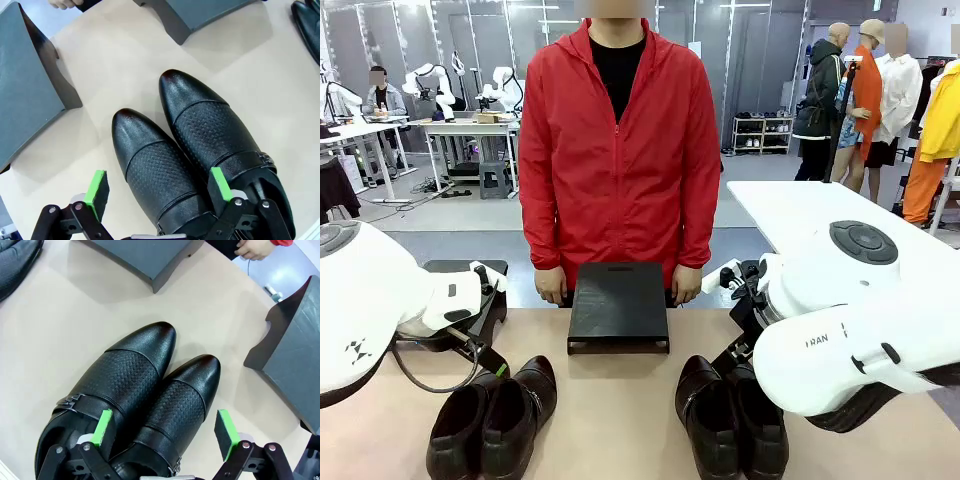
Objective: Place the shoes on the stand as instructed by the person.
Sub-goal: Pick up one pair of Shoes and place it on the Shoes Stand indicated by the person.
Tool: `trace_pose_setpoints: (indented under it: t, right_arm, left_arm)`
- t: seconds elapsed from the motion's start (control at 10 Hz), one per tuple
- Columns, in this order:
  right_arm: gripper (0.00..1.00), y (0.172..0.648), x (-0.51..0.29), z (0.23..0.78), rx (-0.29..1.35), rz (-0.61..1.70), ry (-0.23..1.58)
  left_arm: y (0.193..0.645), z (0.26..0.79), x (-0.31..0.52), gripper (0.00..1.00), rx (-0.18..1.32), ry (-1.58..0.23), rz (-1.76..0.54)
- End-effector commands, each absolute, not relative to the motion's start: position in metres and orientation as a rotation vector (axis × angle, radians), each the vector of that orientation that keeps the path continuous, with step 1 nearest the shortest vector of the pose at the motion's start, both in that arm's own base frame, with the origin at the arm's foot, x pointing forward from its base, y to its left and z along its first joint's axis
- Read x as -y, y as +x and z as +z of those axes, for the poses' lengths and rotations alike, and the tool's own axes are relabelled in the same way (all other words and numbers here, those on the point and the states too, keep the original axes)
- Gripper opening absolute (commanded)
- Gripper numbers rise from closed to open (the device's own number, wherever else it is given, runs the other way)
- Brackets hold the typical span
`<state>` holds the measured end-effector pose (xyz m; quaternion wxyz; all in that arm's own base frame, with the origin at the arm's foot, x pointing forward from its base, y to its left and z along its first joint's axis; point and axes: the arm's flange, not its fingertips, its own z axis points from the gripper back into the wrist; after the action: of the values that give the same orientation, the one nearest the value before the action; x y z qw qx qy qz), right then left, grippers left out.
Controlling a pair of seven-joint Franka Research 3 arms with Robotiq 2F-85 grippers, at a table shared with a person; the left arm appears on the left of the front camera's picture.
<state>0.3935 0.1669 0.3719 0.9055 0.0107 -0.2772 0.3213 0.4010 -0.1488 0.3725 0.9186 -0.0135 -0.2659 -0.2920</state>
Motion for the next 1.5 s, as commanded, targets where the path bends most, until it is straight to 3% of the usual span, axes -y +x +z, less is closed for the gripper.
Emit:
trace_pose_setpoints:
  t: [0.0, 0.9, 1.2, 1.4]
  right_arm:
    - [1.00, 0.393, -0.167, 0.372, 0.573, 0.664, 0.022]
    - [1.00, 0.393, -0.167, 0.372, 0.573, 0.665, 0.021]
    - [1.00, 0.391, -0.165, 0.424, 0.546, 0.666, 0.038]
    - [1.00, 0.378, -0.153, 0.466, 0.540, 0.652, 0.156]
  left_arm:
    - [0.401, 0.372, 0.149, 1.00, 0.547, -0.028, -0.601]
    - [0.401, 0.372, 0.149, 1.00, 0.547, -0.028, -0.601]
    - [0.400, 0.427, 0.145, 1.00, 0.538, -0.122, -0.630]
    - [0.391, 0.472, 0.139, 1.00, 0.529, -0.261, -0.621]
